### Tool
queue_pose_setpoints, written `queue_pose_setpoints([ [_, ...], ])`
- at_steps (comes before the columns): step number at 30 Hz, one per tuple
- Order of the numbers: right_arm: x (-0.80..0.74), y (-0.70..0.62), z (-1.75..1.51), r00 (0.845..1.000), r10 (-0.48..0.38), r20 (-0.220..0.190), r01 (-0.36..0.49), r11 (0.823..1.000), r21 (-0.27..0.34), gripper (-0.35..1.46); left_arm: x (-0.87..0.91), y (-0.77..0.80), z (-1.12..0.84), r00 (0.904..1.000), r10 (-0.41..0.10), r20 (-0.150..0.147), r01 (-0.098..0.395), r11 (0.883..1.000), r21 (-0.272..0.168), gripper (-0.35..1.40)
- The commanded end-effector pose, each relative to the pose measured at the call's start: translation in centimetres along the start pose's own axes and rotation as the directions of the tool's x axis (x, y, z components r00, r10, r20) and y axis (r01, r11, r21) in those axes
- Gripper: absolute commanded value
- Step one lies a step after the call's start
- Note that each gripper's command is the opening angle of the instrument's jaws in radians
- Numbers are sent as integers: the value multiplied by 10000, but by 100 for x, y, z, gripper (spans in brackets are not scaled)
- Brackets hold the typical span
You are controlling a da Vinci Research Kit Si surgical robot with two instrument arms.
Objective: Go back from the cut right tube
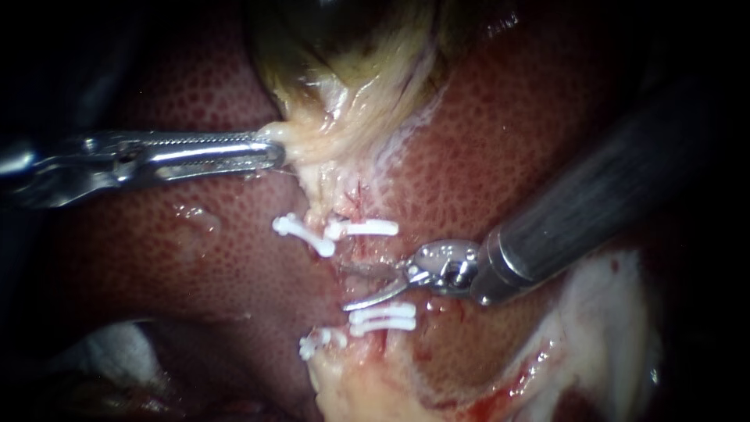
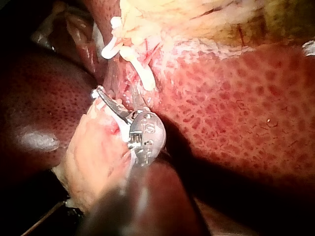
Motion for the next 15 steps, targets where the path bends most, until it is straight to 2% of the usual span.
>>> queue_pose_setpoints([
  [1, -1, -3, -4, 10000, -15, 16, 15, 10000, 39, 109, 0, 0, 0, 10000, 0, 0, 0, 10000, -15, -35],
  [4, -4, -11, -14, 10000, 22, 34, -22, 9999, 118, 120, -1, -2, 0, 10000, 4, 0, -4, 10000, -23, -35],
  [6, -7, -17, -25, 9979, -646, 84, 645, 9978, 165, 125, -2, -4, 0, 10000, 6, 0, -6, 10000, -30, -35],
  [9, -6, -24, -46, 9924, -1227, 54, 1228, 9919, -330, 136, -3, -7, 0, 10000, 8, 1, -8, 10000, -35, -35],
  [11, -1, -26, -63, 9875, -1577, 11, 1571, 9834, -907, 143, -4, -8, 0, 10000, 10, 1, -10, 10000, -37, -35],
  [15, 17, -31, -101, 9742, -2251, -181, 2216, 9683, -1157, 143, -4, -8, 0, 10000, 10, 1, -10, 10000, -38, -35],
])
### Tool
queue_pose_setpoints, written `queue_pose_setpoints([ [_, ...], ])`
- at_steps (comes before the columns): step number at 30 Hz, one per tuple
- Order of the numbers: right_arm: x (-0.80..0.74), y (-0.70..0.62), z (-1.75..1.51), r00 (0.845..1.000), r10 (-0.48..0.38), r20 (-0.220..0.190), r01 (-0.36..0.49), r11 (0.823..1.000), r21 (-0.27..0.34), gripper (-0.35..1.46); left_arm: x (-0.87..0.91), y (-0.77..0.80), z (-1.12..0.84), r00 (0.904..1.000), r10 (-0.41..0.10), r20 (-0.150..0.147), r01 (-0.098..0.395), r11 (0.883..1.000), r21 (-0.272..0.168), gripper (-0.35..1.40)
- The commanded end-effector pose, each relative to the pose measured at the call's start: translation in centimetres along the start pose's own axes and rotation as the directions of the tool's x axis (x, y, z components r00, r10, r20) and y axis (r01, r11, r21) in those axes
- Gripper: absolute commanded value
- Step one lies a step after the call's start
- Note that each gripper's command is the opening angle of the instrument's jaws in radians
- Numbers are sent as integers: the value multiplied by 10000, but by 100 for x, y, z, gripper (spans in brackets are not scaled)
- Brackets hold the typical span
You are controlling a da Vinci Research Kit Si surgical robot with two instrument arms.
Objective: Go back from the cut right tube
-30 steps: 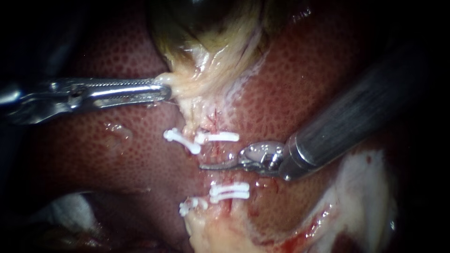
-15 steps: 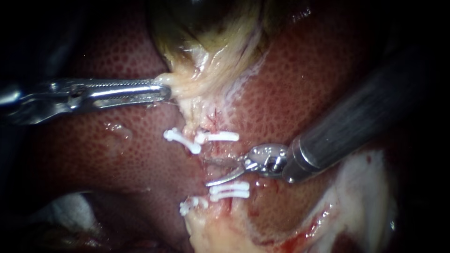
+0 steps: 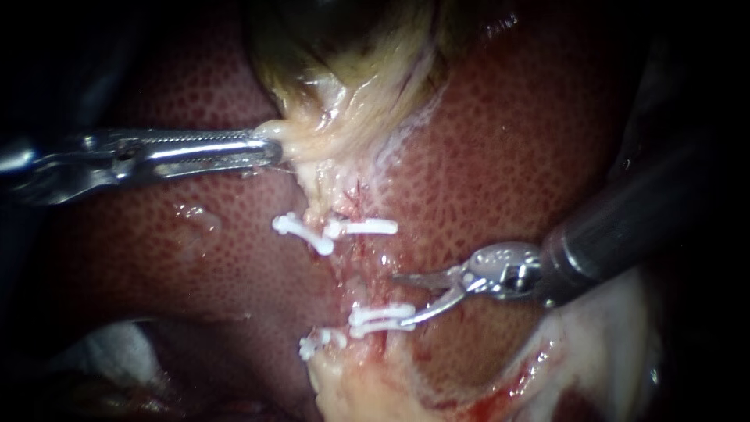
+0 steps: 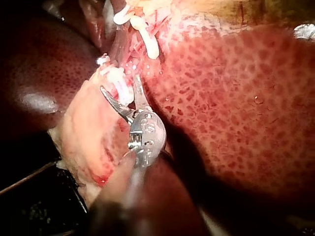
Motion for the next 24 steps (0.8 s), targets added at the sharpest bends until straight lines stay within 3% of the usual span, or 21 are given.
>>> queue_pose_setpoints([
  [1, 5, 1, -9, 9999, -126, -105, 125, 9999, -60, 143, 0, 0, 0, 10000, -3, 0, 3, 10000, -1, -35],
  [6, 35, 0, -50, 9960, -843, -303, 821, 9944, -664, 143, 0, 0, 0, 10000, 0, 0, 0, 10000, -2, -35],
  [12, 59, -7, -70, 9891, -1443, -299, 1397, 9827, -1213, 143, -1, 0, 1, 10000, 1, -1, -1, 10000, 2, -35],
  [18, 61, -10, -71, 9885, -1498, -226, 1452, 9792, -1419, 143, -13, 1, 13, 10000, 64, -25, -64, 9999, 80, -35],
  [24, 58, -11, -71, 9886, -1487, -221, 1441, 9792, -1431, 143, -43, 0, 51, 9995, 241, 188, -241, 9997, 16, -35],
])
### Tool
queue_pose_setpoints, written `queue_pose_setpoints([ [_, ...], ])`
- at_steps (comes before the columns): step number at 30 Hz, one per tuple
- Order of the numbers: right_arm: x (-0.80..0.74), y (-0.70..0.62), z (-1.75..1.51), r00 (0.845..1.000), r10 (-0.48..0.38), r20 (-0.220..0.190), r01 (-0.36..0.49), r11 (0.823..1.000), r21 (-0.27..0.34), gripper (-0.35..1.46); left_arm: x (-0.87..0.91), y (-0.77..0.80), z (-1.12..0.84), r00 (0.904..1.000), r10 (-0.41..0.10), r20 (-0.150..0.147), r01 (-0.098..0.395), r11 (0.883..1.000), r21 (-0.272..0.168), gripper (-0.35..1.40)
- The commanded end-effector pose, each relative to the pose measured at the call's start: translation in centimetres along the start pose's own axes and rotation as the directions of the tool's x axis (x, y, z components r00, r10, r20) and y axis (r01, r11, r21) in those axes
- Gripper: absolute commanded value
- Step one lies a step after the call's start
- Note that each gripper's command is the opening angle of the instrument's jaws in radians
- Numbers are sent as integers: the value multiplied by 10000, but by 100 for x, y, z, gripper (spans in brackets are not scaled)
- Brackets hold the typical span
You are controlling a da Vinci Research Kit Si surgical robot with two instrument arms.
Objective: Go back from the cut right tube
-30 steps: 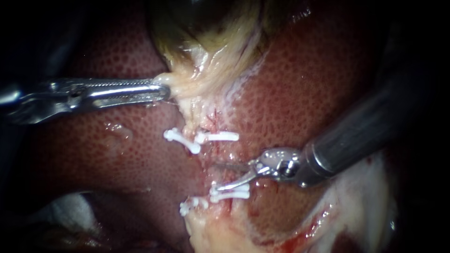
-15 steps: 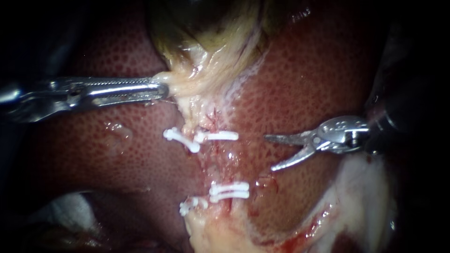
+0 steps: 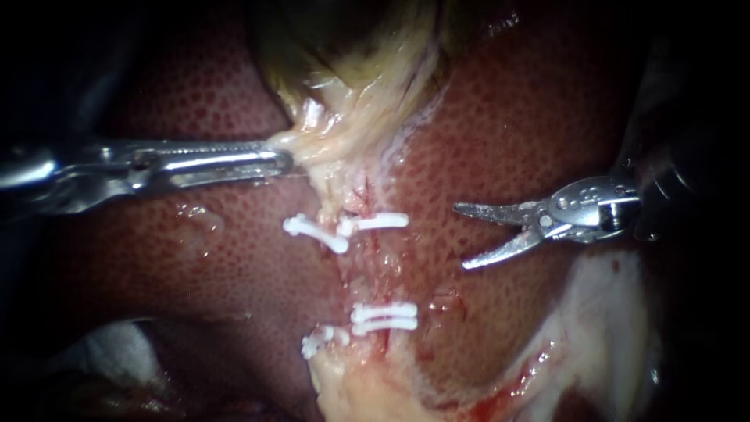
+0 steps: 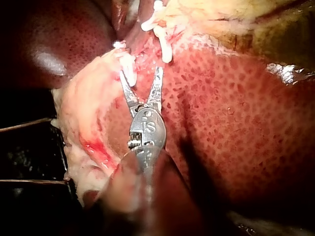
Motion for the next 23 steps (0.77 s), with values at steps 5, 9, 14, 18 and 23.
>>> queue_pose_setpoints([
  [5, -1, 0, -1, 10000, -10, 2, 10, 10000, 20, 143, -19, -6, 40, 9996, 4, 265, -1, 9999, -133, -35],
  [9, -1, -1, -2, 10000, -11, 2, 11, 10000, 22, 143, -29, -6, 61, 9993, -38, 369, 46, 9997, -221, -35],
  [14, 1, -3, -1, 10000, -9, 2, 9, 10000, 20, 143, -29, -4, 64, 9992, -25, 397, 35, 9997, -244, -35],
  [18, 2, -4, -1, 10000, -6, 2, 6, 10000, 19, 143, -28, -1, 63, 9992, -29, 397, 38, 9997, -240, -35],
  [23, 2, -4, -1, 10000, -4, 2, 4, 10000, 19, 143, -28, -1, 63, 9992, -29, 397, 38, 9997, -243, -35],
])
